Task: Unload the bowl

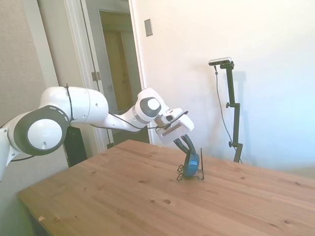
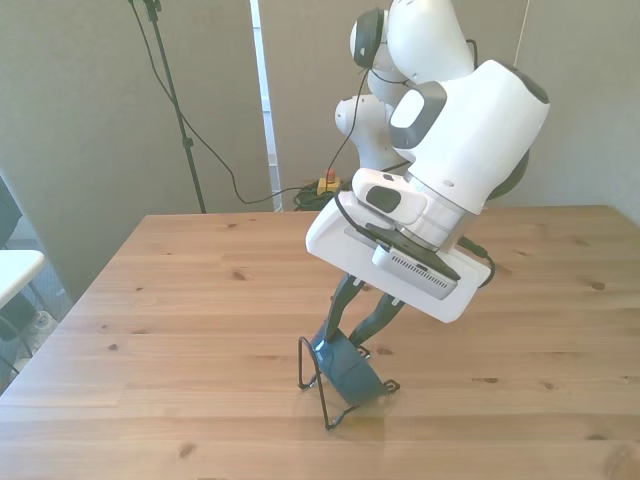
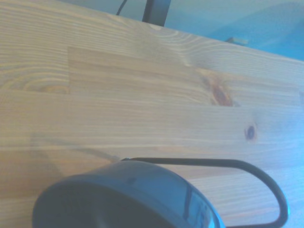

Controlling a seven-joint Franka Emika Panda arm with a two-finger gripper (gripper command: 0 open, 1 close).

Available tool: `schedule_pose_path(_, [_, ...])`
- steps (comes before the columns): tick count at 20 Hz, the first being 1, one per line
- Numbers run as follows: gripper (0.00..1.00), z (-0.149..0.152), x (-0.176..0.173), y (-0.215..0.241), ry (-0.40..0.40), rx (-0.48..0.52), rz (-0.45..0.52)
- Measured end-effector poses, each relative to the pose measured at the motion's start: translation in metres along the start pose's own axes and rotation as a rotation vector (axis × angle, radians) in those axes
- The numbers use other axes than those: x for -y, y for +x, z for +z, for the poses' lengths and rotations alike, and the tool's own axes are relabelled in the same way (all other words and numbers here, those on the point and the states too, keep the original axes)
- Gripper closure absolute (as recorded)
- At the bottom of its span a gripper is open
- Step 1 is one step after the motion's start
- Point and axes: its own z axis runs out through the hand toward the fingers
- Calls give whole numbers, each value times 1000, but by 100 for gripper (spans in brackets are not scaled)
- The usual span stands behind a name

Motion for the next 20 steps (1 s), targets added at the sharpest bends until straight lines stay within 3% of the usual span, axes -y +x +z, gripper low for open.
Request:
schedule_pose_path(6, [100, -17, 8, -14, -72, 8, -18])
schedule_pose_path(20, [100, -38, 33, -33, -64, 12, -32])
